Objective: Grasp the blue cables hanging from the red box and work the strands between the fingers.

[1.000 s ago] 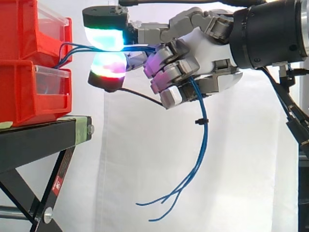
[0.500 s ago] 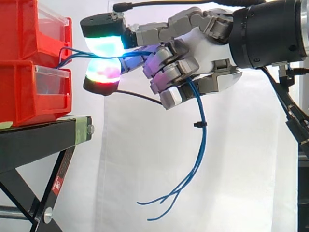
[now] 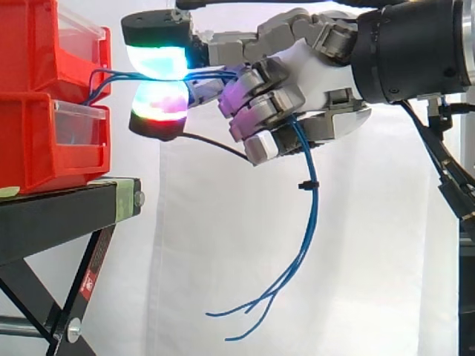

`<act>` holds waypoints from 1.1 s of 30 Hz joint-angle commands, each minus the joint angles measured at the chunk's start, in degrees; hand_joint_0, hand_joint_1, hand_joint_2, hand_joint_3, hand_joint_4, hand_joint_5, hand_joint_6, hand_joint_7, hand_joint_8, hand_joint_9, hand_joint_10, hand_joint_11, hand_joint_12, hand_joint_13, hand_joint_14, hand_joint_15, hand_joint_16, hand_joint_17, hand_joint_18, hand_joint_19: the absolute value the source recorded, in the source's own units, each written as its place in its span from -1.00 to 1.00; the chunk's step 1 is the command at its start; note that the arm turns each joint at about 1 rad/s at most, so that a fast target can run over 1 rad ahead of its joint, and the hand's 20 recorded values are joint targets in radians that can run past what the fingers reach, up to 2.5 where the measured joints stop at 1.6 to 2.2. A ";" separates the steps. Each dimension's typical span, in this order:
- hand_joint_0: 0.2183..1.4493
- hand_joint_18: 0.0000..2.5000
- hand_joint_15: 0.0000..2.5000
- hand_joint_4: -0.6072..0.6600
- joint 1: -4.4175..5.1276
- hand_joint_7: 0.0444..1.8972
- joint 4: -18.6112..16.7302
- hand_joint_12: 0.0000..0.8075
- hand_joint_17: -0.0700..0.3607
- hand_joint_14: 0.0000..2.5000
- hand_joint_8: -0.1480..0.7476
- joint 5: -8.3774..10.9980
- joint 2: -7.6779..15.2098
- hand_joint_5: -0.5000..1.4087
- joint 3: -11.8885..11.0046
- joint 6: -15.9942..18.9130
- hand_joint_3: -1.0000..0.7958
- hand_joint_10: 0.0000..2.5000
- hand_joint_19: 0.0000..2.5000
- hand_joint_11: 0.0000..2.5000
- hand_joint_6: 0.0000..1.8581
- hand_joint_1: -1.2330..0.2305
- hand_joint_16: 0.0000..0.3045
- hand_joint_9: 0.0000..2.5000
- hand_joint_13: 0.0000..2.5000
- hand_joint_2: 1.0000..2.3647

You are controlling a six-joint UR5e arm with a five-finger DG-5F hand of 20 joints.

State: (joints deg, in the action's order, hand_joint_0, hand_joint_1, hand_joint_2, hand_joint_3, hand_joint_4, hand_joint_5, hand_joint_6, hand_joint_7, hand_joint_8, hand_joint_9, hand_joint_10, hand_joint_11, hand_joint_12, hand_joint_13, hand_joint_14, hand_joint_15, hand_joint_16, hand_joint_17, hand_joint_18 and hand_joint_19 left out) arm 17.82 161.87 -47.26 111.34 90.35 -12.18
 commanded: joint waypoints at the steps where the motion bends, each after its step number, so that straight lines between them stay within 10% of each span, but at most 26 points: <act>1: 0.25 1.00 0.45 0.30 0.02 0.16 -0.33 0.71 0.21 1.00 0.57 -0.02 0.02 -0.31 0.00 0.05 -0.08 1.00 -0.38 1.00 -0.32 -0.04 0.68 0.49 0.68 -0.98; 2: 0.27 1.00 0.45 0.29 0.02 0.38 -0.68 0.71 0.21 1.00 0.57 -0.11 0.02 -0.13 0.00 0.05 -0.10 1.00 -0.38 1.00 -0.78 -0.01 0.68 0.49 0.68 -0.98; 8: 0.39 1.00 0.45 0.28 0.02 0.51 -1.29 0.71 0.21 1.00 0.57 -0.11 0.02 0.02 0.00 0.23 -0.10 1.00 -0.38 1.00 -1.00 -0.06 0.68 0.49 0.68 -0.97; 15: 0.29 1.00 0.45 0.29 0.02 -0.02 -1.29 0.71 0.21 1.00 0.57 -0.29 -0.07 -0.48 0.00 0.23 -0.02 1.00 -0.38 1.00 0.24 -0.30 0.68 0.49 0.68 -0.98; 22: 0.41 1.00 0.45 0.16 0.02 -0.06 -1.29 0.71 0.21 1.00 0.57 -0.29 0.02 -0.60 0.00 0.31 -0.20 1.00 -0.38 1.00 0.52 -0.33 0.68 0.49 0.68 -0.99; 25: 0.48 1.00 0.45 0.29 0.02 0.12 -1.29 0.71 0.21 1.00 0.57 -0.29 0.02 -0.28 0.00 0.31 -0.02 1.00 -0.38 1.00 -0.08 -0.14 0.68 0.49 0.68 -0.98; 27: 0.40 1.00 0.45 0.41 0.02 0.45 -1.29 0.71 0.21 1.00 0.57 -0.29 0.02 0.00 0.00 0.31 -0.06 1.00 -0.38 1.00 -0.88 -0.09 0.68 0.49 0.68 -0.99; 33: 0.23 1.00 0.45 0.36 0.02 0.47 -1.29 0.71 0.21 1.00 0.57 -0.29 0.02 0.01 0.00 0.31 0.01 1.00 -0.38 1.00 -1.00 -0.12 0.68 0.49 0.68 -1.00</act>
State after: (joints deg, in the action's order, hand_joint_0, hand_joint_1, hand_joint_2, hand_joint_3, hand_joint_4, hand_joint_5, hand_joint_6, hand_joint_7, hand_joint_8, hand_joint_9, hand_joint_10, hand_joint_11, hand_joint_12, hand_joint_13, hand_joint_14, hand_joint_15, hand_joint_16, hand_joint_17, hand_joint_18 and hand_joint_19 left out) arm 17.84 160.58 -47.55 111.35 90.35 -11.86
